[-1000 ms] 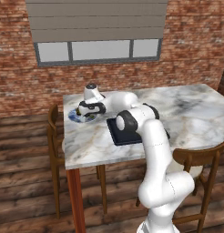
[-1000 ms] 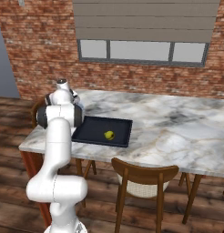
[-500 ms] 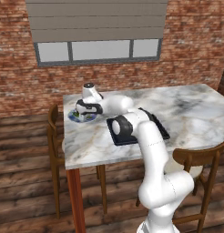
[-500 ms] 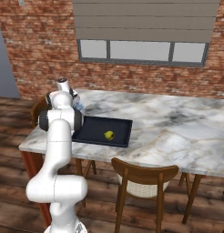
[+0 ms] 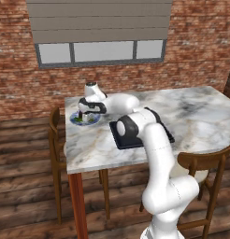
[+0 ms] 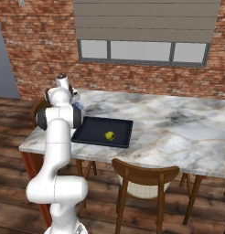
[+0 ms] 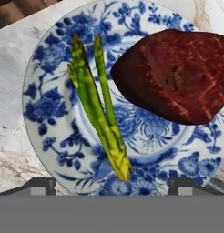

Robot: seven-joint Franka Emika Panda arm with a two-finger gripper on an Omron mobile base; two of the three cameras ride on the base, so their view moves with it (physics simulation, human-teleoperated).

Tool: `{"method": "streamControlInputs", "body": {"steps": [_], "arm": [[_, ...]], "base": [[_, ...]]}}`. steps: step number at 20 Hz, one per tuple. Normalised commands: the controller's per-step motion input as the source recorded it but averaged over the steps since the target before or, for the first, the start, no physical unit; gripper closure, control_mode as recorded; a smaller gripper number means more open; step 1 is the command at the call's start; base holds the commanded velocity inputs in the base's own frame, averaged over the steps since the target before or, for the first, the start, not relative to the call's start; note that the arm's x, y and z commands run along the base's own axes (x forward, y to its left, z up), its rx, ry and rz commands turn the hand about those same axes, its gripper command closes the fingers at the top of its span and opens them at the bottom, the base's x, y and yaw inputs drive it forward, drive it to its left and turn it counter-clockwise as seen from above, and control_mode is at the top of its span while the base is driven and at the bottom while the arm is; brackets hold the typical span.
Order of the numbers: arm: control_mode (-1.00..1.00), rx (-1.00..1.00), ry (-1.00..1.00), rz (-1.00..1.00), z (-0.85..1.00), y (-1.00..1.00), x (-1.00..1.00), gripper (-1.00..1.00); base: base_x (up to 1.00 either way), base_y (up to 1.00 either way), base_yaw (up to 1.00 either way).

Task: Create a steak meal by picking up the steak and asparagus from the tray and placing them on the plate. Leave the pear on the tray.

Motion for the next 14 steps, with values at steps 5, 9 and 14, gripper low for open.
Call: {"method": "streamControlInputs", "body": {"steps": [5, 9, 14], "arm": [[-1.0, 0.0, -0.1, 0.0, 0.0, -0.34, -0.93, -1.0], [-1.0, 0.0, -0.16, 0.0, 0.0, -0.5, -1.0, -1.0], [-1.0, 0.05, -0.29, 0.0, 0.13, -0.54, -1.0, -1.0]], "base": [[0.0, 0.0, 0.0], [0.0, 0.0, 0.0], [0.0, 0.0, 0.0]]}}
